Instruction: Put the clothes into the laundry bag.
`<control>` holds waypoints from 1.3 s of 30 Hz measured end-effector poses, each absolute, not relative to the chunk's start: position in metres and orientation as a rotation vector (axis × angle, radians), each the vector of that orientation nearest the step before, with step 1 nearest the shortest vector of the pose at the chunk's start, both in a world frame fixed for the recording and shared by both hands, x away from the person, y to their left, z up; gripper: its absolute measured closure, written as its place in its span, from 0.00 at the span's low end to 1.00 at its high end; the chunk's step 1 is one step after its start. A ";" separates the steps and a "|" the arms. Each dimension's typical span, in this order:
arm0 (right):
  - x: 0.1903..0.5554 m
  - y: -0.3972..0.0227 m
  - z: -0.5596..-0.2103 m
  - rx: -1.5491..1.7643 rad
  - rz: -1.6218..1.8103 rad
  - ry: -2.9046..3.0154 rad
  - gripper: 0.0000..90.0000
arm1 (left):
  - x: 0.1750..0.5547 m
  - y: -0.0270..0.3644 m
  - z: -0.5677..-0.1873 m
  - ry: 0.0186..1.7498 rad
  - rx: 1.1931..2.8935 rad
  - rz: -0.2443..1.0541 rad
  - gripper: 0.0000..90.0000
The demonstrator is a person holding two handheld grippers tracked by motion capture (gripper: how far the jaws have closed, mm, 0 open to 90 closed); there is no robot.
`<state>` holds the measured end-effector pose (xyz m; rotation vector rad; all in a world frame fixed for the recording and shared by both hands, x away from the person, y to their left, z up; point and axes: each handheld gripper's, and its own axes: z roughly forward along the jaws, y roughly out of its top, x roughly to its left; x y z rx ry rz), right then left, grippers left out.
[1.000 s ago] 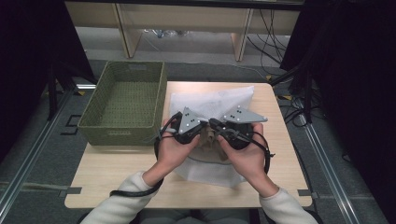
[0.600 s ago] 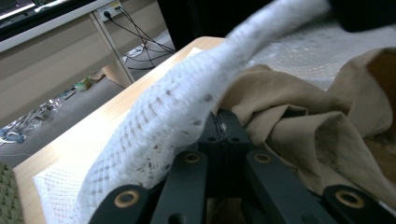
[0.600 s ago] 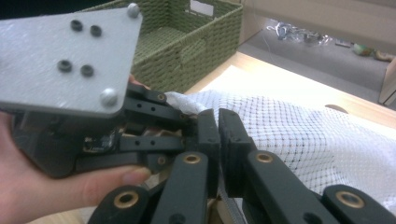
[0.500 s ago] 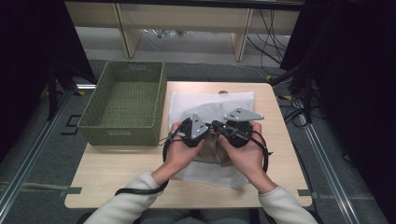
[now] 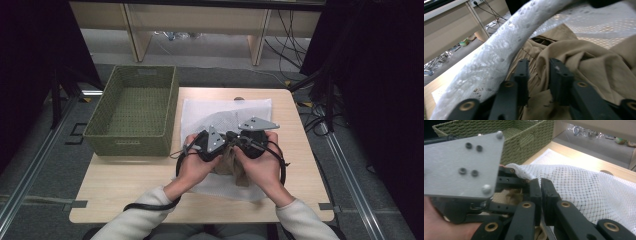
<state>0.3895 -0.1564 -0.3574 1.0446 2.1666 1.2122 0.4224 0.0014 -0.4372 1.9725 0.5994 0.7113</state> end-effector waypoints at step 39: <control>0.388 -0.154 -0.356 1.010 1.209 2.187 0.99 | 0.363 -0.014 -0.495 0.474 2.234 0.539 0.48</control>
